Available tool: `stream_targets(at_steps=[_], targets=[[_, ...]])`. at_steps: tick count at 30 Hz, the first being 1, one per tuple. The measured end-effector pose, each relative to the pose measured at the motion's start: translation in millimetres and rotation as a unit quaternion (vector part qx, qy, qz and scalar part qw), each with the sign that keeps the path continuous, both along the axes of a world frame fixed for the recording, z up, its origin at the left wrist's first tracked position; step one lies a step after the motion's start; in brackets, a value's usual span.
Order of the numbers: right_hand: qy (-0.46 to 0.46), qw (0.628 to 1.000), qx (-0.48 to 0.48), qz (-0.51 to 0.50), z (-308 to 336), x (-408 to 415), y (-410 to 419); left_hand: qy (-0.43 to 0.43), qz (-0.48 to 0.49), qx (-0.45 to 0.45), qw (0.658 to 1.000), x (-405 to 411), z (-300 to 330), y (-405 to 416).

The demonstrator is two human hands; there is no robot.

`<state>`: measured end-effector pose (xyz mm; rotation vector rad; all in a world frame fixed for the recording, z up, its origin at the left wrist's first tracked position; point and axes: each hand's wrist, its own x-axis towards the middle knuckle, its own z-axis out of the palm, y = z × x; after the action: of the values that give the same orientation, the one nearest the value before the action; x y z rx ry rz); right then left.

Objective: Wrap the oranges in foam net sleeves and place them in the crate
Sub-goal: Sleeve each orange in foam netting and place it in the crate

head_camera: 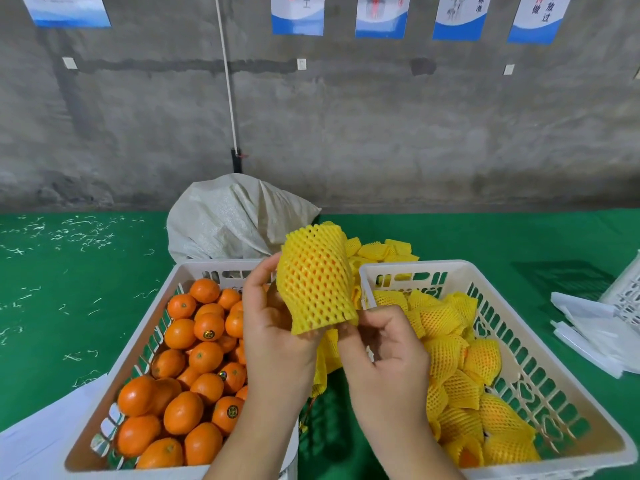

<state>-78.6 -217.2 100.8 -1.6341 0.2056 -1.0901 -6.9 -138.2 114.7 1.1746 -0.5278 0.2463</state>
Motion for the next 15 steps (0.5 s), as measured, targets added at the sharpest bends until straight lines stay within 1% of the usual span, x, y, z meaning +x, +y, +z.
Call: stream_targets(at_steps=[2,4,5,7,9,11,13,15], targets=[[-0.025,0.994,0.105,0.034,-3.7,-2.4,-6.2,-0.023,-0.013,0.017,1.000,1.6,-6.0,-3.0],[-0.026,0.973,0.202,0.112,-8.8,-1.8,-9.9,-0.043,-0.015,0.066,0.997,2.0,-12.4,-6.4],[-0.003,0.963,0.223,0.154,-11.7,-1.0,-10.9,-0.047,-0.021,0.100,0.994,3.0,-17.0,-7.9],[0.079,0.958,0.190,0.197,-18.9,-0.2,-12.4,-0.053,-0.055,0.179,0.981,6.7,-26.7,-8.4],[0.141,0.961,0.154,0.181,-28.0,0.5,-19.3,-0.084,-0.067,0.277,0.955,9.7,-39.1,-5.8],[0.165,0.953,0.187,0.171,-38.8,2.1,-32.5,-0.100,-0.103,0.327,0.934,13.5,-58.1,-2.3],[0.174,0.935,0.248,0.185,-50.2,4.5,-51.2,-0.059,-0.150,0.324,0.932,17.6,-72.6,1.7],[0.178,0.938,0.272,0.122,-60.3,5.9,-76.5,-0.010,-0.170,0.308,0.936,27.0,-83.8,9.1]])
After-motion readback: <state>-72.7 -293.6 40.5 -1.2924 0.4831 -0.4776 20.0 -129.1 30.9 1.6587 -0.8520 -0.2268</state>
